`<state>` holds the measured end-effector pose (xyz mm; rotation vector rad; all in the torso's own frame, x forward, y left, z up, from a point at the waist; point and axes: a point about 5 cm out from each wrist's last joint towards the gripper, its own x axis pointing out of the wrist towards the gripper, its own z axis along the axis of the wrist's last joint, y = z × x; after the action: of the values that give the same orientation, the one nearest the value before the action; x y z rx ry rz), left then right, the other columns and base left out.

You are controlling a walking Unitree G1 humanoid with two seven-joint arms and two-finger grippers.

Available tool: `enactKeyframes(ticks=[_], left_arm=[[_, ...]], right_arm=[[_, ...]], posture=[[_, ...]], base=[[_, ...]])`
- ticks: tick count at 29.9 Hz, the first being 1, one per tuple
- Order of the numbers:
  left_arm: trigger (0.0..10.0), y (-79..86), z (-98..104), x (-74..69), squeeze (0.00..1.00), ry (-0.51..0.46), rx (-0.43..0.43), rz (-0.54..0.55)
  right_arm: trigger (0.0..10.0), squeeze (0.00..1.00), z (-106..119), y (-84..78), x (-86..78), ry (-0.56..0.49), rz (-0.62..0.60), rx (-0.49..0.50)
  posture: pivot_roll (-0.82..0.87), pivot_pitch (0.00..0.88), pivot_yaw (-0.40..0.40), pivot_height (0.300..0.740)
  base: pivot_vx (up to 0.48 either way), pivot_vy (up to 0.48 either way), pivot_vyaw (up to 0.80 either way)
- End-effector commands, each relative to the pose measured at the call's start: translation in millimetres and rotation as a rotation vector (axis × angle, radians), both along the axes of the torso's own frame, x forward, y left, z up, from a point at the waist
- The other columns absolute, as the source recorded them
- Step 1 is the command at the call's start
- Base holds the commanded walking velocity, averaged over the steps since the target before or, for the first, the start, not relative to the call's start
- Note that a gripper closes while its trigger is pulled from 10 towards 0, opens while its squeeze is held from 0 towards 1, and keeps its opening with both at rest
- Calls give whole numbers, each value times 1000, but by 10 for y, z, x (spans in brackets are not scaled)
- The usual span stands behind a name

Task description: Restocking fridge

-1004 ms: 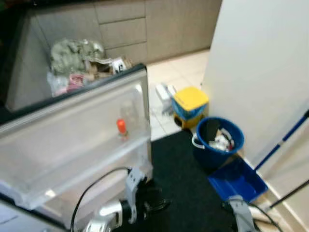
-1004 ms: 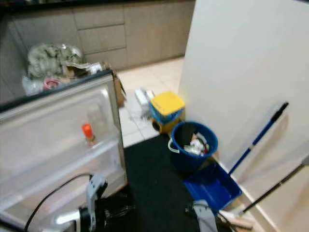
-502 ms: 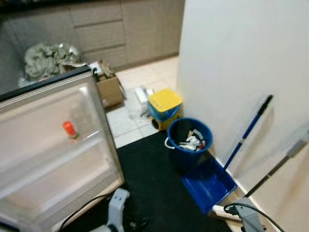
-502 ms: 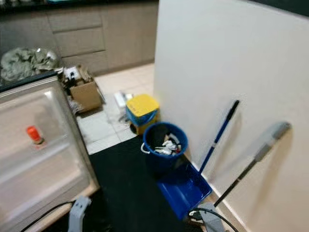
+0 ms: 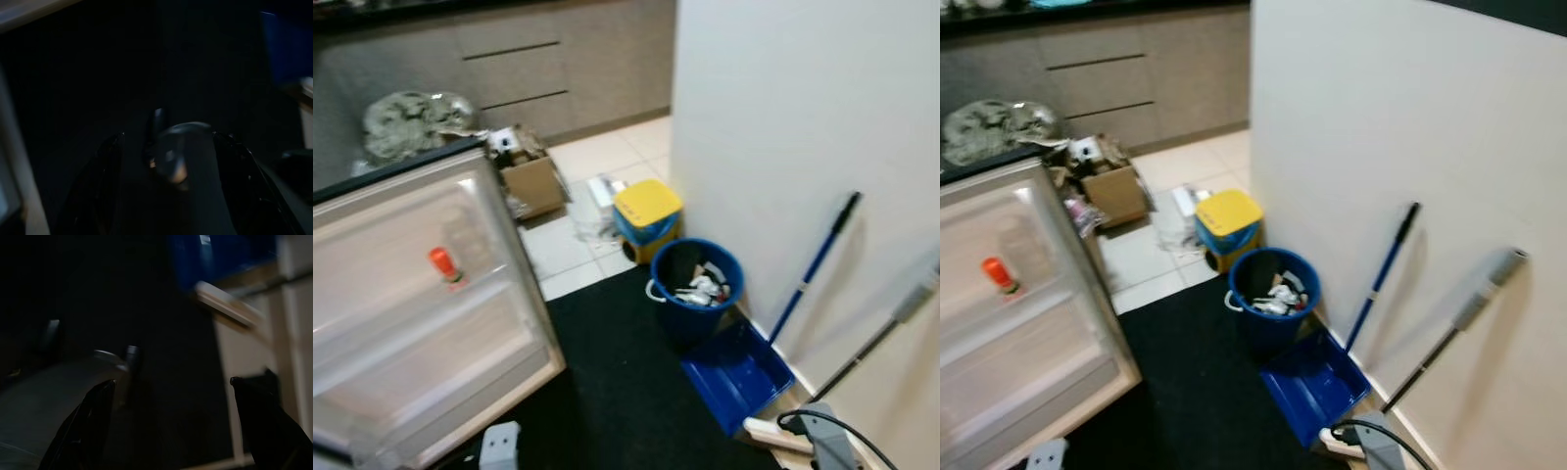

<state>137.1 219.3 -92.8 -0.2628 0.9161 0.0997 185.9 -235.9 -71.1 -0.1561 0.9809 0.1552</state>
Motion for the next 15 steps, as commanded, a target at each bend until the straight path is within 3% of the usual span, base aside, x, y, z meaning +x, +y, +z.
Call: enactKeyframes(ticks=[1, 3, 8, 15], left_arm=[[10000, 170, 14, -47, 0, 8, 82, 105], [10000, 170, 14, -47, 0, 8, 82, 105], [10000, 257, 32, -26, 0, 28, 173, 182], [10000, 158, 47, 93, 0, 18, 170, 94]], right_arm=[[10000, 0, -84, 33, -144, 53, -9, -5], [10000, 0, -84, 33, -144, 53, -9, -5], [10000, 0, -187, 39, -364, 117, -96, -4], [10000, 0, -152, -7, -303, 95, -128, 2]], posture=[[-30, 70, 7, 740], [-30, 70, 7, 740], [-14, 57, 16, 740], [19, 26, -27, 740]], base=[[0, 0, 706], [0, 0, 706], [0, 0, 701], [0, 0, 704]])
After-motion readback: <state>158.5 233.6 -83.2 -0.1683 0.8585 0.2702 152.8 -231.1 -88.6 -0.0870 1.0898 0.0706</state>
